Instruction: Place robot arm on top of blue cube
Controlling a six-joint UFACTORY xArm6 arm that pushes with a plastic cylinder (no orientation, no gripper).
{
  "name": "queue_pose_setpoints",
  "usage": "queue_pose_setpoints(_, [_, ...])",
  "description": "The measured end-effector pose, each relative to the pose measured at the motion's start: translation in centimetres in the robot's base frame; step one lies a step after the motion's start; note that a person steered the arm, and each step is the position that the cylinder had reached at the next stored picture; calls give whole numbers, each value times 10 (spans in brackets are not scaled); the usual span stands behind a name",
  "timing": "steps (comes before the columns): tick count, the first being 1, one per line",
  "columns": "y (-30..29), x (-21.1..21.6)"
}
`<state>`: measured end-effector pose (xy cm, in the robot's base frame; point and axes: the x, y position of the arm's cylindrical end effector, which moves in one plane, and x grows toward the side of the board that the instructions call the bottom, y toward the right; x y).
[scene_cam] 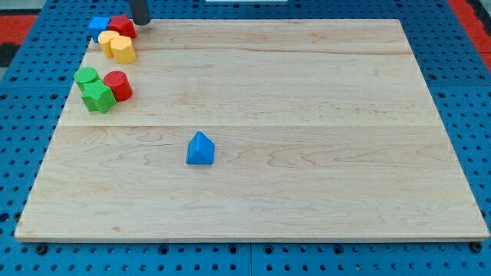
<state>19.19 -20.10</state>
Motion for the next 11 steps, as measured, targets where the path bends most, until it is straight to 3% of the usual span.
queue_pose_setpoints(3, [0,1])
queue_pose_setpoints(4, [72,52])
queue_pose_setpoints(5, [148,142])
queue_pose_setpoints(6, [149,274])
queue_pose_setpoints(7, [47,359])
queue_pose_setpoints(8, [-103,376])
queue_pose_setpoints(9, [-104,372])
queue_pose_setpoints(10, [-103,316])
queue_pose_setpoints(11, [-103,192])
